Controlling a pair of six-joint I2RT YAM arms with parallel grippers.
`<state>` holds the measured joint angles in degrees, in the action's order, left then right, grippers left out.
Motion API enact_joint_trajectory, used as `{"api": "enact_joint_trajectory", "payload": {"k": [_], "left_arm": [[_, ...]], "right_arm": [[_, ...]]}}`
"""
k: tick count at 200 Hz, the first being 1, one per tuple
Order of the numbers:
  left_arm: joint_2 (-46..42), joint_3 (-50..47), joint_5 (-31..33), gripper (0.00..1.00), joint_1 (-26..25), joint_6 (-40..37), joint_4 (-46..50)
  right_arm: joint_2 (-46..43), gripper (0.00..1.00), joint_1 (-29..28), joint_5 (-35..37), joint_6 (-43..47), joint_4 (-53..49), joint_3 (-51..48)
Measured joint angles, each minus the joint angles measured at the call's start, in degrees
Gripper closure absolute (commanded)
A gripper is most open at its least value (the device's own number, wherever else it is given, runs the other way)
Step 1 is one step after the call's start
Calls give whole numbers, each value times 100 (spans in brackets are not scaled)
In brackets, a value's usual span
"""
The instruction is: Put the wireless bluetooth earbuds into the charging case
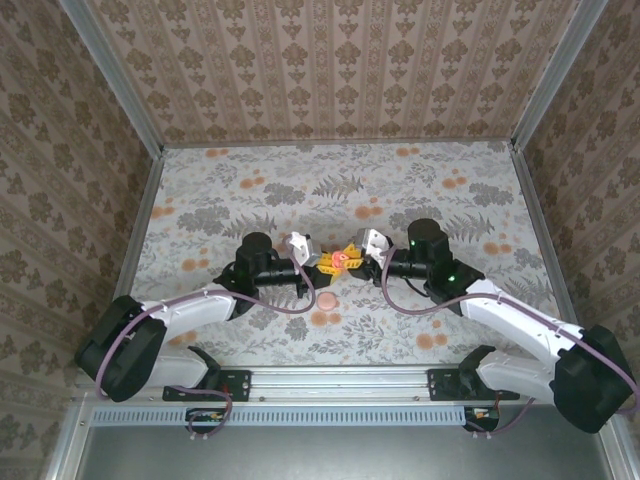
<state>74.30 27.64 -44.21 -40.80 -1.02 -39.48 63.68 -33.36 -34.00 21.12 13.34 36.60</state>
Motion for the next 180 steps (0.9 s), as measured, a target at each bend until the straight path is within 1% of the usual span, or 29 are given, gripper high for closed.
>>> {"api": "enact_joint_trajectory", "payload": {"k": [58, 121, 180], "left_arm": [[0, 0, -42, 81, 0, 44, -61], [0, 0, -42, 81, 0, 146, -103], [-31, 0, -31, 81, 20, 151, -83]], "right_arm": [[133, 78, 0, -133, 50, 46, 24], [232, 78, 0, -221, 302, 46, 66], [326, 75, 0, -227, 612, 9, 114]]}}
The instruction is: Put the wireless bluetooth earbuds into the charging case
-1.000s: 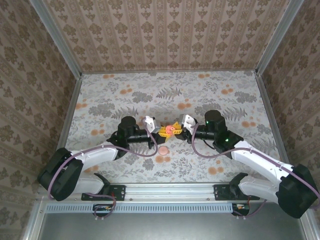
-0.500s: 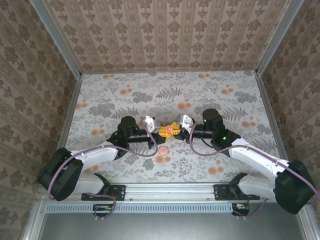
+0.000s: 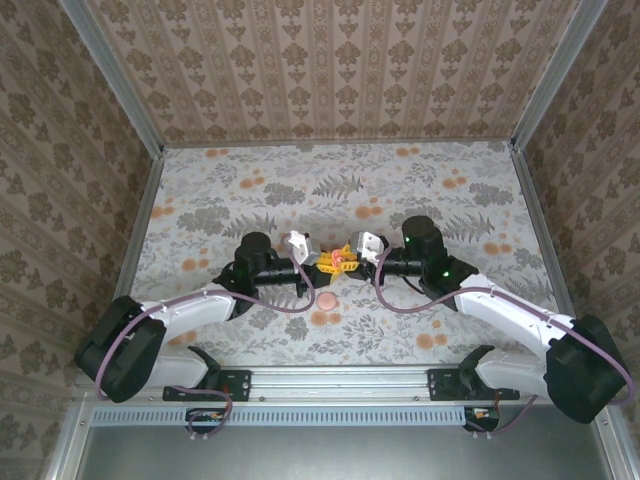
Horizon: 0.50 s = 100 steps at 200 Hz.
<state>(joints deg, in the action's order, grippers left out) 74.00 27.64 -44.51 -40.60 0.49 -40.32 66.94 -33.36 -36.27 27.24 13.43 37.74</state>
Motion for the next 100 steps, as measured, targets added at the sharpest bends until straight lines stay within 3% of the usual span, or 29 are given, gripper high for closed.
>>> {"api": "enact_joint_trajectory", "payload": {"k": [65, 100], "left_arm": [[-61, 0, 42, 81, 17, -4, 26], [-70, 0, 144, 81, 17, -11, 17]], "right_arm": [[20, 69, 0, -2, 157, -162, 122], [-83, 55, 2, -20, 142, -232, 122]]}}
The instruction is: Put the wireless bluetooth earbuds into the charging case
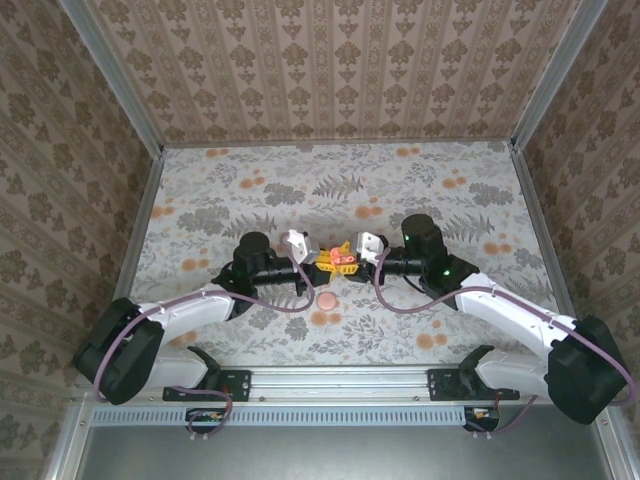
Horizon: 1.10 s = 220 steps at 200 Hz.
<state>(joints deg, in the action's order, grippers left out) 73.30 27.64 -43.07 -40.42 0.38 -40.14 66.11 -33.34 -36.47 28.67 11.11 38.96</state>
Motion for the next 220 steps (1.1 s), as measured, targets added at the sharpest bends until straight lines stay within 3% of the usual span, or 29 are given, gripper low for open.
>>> {"api": "enact_joint_trajectory", "payload": {"k": [74, 126, 174, 220], "left_arm": [[-83, -2, -83, 81, 0, -46, -98], [-83, -2, -313, 81, 0, -42, -348], [-83, -4, -337, 81, 0, -39, -402], [-85, -4, -192, 81, -4, -61, -258]], "right_arm": [[-726, 9, 623, -140, -579, 155, -417], [-339, 7, 835, -691, -868, -138, -293], [214, 23, 835, -1576, -820, -407, 72], [-11, 28, 920, -1939, -673, -282, -87]]}}
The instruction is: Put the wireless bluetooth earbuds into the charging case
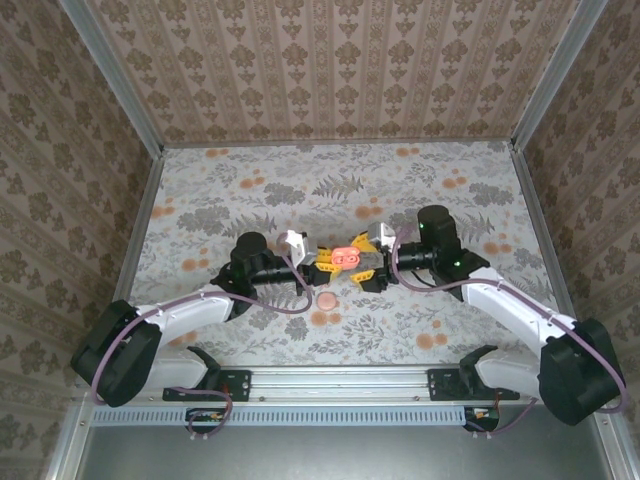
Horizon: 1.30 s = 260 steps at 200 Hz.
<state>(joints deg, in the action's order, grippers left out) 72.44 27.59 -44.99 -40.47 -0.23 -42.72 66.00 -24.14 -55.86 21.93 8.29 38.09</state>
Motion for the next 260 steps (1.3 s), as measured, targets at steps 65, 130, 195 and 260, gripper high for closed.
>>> {"api": "enact_joint_trajectory", "payload": {"k": [65, 130, 195, 260], "left_arm": [[291, 48, 232, 81, 4, 120, 105], [1360, 726, 721, 83, 452, 1606, 844], [2463, 1502, 1080, 78, 890, 2905, 2549], [2684, 1952, 1364, 60, 1357, 3178, 3915]], "right_arm": [[-584, 31, 240, 197, -216, 306, -420], [-612, 32, 326, 1797, -2070, -675, -267], [-935, 32, 118, 3077, -4070, -2098, -50], [216, 32, -1176, 3936, -5112, -3379, 1147]]}}
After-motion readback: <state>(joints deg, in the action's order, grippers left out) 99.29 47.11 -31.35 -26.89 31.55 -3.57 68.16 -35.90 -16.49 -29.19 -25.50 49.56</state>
